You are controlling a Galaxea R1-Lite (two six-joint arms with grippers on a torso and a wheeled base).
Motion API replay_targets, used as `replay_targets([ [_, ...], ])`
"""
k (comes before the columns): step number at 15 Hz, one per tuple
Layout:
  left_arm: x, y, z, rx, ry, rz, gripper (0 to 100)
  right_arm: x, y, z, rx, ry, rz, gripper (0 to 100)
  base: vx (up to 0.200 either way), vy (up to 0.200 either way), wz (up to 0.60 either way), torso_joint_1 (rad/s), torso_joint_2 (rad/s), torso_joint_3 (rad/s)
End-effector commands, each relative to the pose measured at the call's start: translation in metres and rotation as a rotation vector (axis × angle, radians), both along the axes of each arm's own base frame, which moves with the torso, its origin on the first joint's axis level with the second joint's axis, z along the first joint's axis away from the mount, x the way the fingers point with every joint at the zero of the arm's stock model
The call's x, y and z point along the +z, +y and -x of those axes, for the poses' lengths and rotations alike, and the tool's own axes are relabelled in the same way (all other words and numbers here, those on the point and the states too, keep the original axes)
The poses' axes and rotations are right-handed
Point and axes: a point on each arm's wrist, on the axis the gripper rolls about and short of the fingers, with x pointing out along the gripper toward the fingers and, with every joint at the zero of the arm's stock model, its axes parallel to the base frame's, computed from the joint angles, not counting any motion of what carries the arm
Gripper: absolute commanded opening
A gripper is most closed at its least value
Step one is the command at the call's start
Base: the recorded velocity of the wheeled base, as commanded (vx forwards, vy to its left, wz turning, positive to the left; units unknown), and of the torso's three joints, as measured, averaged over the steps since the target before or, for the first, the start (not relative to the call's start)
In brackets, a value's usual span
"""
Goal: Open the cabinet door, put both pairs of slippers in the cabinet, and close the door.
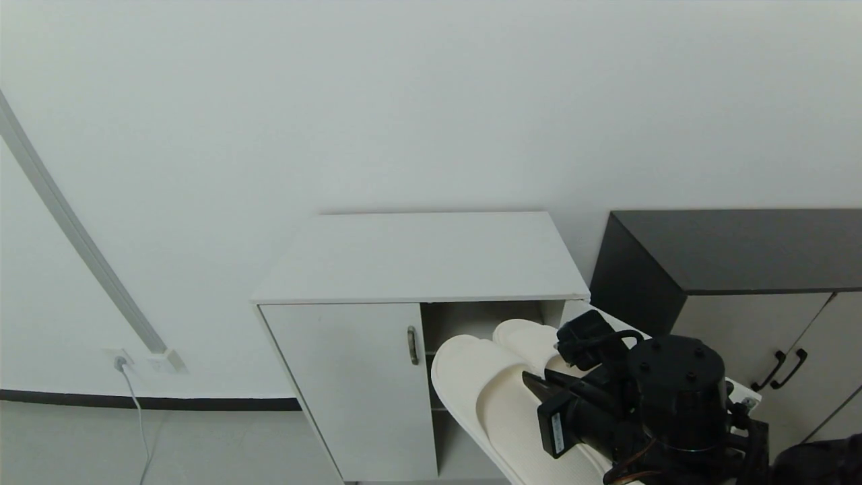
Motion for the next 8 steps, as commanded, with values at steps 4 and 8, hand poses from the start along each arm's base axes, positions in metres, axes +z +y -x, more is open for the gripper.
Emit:
replay_targets([
  [4,0.0001,0.0000,-0.0001,0.000,0.001,0.000,0,-0.0051,0.0013,-0.0008,0.001,0.011,0.011,0,0.000,0.000,0.00,-0.179,0.41,0.228],
  [8,0.0001,0.0000,-0.0001,0.000,0.001,0.000,0,-0.0058,0.0014,-0.0004,0.001,0.011,0.014,0,0.000,0.000,0.00,-0.229,0.55,0.314],
])
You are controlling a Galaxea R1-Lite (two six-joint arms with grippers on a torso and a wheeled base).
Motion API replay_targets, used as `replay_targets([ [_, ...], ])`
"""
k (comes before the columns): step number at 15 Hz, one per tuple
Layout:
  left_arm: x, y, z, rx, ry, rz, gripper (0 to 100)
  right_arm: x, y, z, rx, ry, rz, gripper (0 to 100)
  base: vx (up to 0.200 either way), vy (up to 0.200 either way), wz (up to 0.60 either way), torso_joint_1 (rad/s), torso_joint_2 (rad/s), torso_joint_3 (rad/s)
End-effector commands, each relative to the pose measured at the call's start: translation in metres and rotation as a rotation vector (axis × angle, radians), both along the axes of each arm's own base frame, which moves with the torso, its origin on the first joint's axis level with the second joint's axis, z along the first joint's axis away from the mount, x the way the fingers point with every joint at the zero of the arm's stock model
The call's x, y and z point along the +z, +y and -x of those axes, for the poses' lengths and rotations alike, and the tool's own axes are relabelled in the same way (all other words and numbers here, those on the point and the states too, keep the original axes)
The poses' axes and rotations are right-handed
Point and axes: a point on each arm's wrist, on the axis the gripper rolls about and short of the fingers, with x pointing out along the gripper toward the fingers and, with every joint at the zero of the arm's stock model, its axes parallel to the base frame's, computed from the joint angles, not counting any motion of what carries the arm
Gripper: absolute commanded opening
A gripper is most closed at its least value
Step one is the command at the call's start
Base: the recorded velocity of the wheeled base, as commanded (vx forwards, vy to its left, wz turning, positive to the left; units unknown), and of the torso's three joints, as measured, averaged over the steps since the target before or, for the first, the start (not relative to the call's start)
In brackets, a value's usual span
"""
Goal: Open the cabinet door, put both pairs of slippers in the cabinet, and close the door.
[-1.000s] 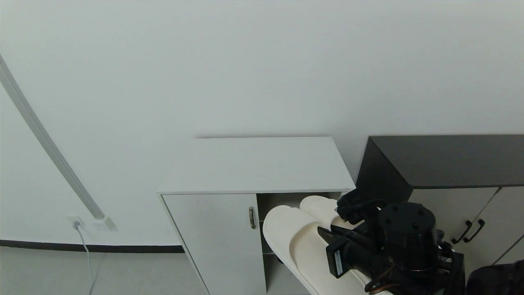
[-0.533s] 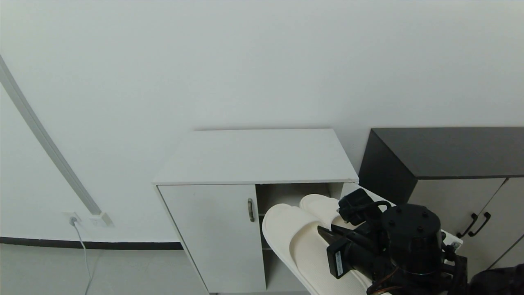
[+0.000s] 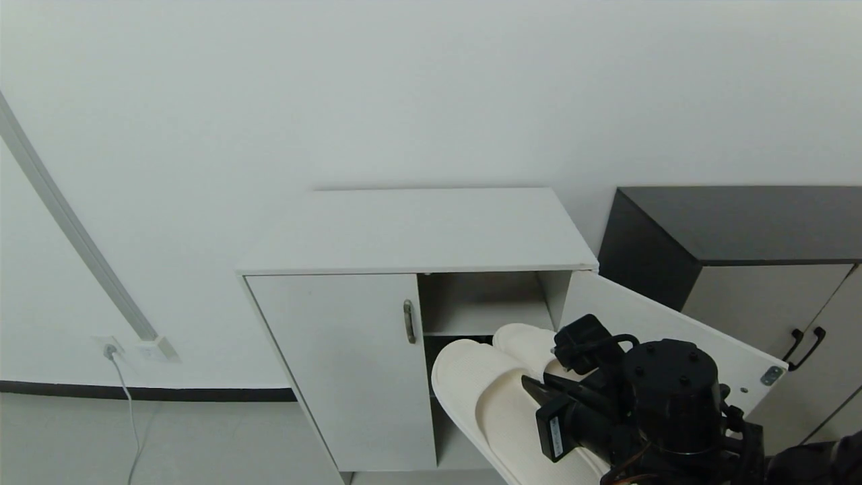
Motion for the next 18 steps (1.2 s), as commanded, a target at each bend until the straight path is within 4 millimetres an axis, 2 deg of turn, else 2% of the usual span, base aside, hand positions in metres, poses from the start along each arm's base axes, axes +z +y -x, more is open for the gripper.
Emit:
replay_targets([
  [1,0.0001,0.0000,-0.0001,0.000,0.001,0.000,0,-0.0020,0.0002,0.0007,0.002,0.005,0.006,0,0.000,0.000,0.00,-0.227,0.55,0.330],
  [9,0.0001,0.0000,-0.0001,0.000,0.001,0.000,0,-0.0069,0.0026,0.0009,0.007,0.011,0.015,0,0.000,0.000,0.00,-0.202,0.52,0.322],
  [18,0.0001,0.0000,-0.0001,0.000,0.001,0.000,0,-0.0102,0.0033,0.0014,0.008,0.018,0.023,0,0.000,0.000,0.00,-0.143,0.48,0.332],
])
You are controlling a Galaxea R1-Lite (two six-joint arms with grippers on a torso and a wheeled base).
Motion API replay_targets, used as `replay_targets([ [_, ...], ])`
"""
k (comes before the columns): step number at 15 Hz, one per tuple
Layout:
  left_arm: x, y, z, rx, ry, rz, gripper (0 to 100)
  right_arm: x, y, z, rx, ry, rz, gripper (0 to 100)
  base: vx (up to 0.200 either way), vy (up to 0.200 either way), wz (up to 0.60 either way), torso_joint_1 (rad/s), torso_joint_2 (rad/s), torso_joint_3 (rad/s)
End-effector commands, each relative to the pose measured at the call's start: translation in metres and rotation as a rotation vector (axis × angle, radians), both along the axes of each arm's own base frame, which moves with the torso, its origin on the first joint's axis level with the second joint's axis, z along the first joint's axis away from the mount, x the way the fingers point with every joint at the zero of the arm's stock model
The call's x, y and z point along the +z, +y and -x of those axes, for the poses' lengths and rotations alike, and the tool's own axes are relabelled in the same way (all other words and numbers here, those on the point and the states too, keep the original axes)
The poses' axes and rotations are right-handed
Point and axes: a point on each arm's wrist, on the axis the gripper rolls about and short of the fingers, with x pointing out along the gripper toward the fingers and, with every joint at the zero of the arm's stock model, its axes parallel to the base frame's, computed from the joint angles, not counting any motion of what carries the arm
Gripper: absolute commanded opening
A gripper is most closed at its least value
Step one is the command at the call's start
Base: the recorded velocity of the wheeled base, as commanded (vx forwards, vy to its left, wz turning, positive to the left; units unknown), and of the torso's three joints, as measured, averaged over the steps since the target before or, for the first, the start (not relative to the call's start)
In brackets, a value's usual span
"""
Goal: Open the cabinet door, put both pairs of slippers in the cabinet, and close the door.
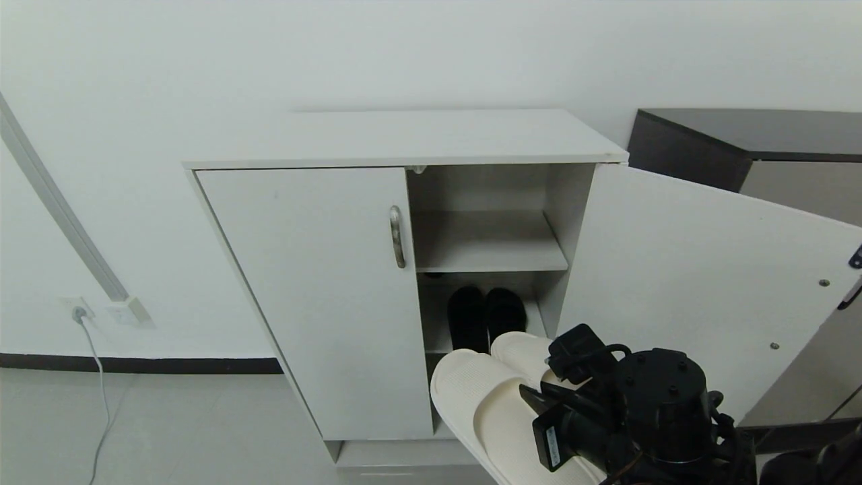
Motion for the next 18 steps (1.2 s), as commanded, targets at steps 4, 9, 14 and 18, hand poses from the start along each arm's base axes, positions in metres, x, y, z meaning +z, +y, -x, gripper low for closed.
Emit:
replay_targets([
  [4,0.000,0.000,0.000,-0.001,0.001,0.000,0,-0.002,0.002,0.002,0.009,0.001,0.001,0,0.000,0.000,0.00,-0.076,0.45,0.368],
  [9,0.000,0.000,0.000,-0.001,0.001,-0.003,0,-0.007,0.020,-0.007,-0.032,-0.055,-0.026,0,0.000,0.000,0.00,-0.011,0.35,0.330],
  [14,0.000,0.000,0.000,-0.002,0.001,-0.003,0,0.007,0.067,-0.037,-0.341,-0.035,0.008,0,0.000,0.000,0.00,0.000,0.03,0.024],
  [18,0.000,0.000,0.000,0.001,0.001,-0.003,0,0.058,0.090,-0.048,-0.472,-0.094,-0.044,0,0.000,0.000,0.00,0.000,0.00,0.000],
])
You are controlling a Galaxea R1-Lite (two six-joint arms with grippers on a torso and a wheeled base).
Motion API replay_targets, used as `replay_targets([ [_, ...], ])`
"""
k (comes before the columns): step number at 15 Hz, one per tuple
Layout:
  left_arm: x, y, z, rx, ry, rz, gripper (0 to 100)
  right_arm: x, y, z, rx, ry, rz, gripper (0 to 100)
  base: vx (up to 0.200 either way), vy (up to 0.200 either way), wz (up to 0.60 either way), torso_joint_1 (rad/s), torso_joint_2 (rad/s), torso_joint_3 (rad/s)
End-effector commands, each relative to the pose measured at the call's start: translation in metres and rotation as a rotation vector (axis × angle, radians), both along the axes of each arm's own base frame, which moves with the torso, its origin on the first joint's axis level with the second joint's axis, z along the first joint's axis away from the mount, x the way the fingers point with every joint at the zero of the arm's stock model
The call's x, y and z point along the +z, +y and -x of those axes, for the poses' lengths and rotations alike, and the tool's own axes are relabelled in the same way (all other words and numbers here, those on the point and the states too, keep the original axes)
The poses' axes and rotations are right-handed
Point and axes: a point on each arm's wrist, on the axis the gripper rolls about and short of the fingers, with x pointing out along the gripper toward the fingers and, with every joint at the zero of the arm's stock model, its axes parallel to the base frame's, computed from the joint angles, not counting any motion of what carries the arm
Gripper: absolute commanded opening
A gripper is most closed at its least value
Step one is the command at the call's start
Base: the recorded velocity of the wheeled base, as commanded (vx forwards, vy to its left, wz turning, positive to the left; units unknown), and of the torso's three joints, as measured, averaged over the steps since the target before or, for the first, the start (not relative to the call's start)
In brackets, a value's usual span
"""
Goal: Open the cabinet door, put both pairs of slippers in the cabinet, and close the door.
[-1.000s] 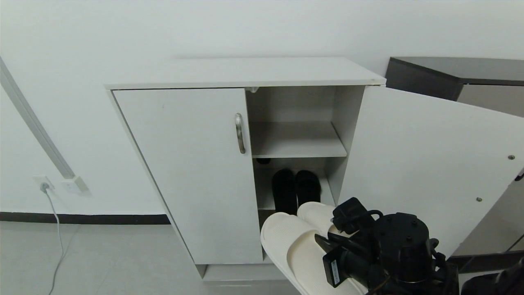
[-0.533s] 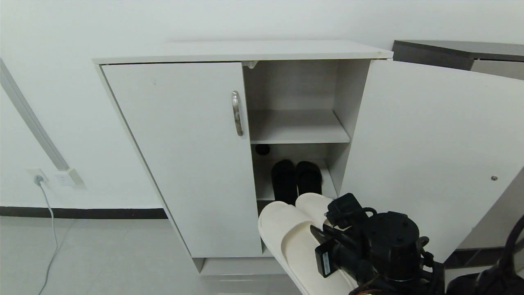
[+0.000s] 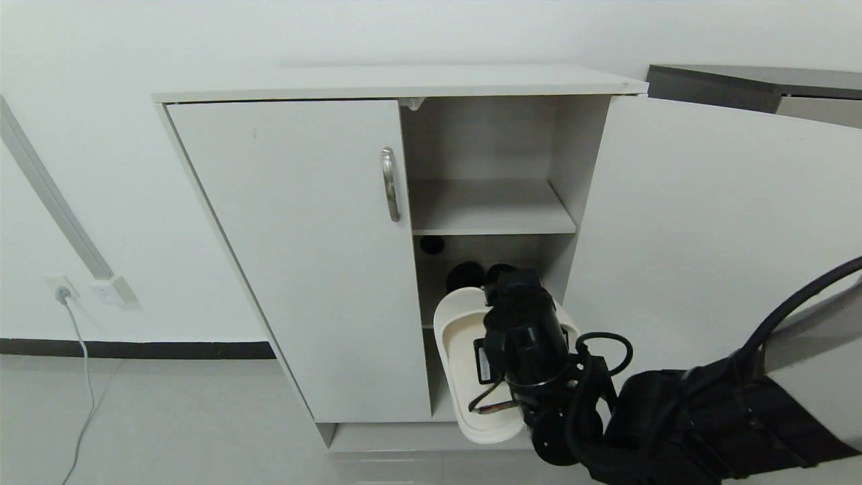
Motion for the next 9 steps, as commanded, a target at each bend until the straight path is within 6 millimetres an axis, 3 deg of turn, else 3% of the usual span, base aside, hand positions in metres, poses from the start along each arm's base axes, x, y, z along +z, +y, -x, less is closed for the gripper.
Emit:
replay_targets([
  [1,0.000,0.000,0.000,0.000,0.001,0.000,0,0.037,0.009,-0.003,-0.032,-0.048,-0.050,0,0.000,0.000,0.00,0.000,0.00,0.000],
  [4,0.000,0.000,0.000,0.000,0.001,0.000,0,0.077,0.005,0.002,-0.031,-0.064,-0.070,0,0.000,0.000,0.00,0.000,0.00,0.000],
  [7,0.000,0.000,0.000,0.000,0.001,0.000,0,0.096,0.005,-0.001,-0.037,-0.074,-0.085,0,0.000,0.000,0.00,0.000,0.00,0.000],
  [9,0.000,0.000,0.000,0.002,0.001,-0.001,0,0.094,0.004,-0.007,-0.047,-0.075,-0.074,0,0.000,0.000,0.00,0.000,0.00,0.000],
])
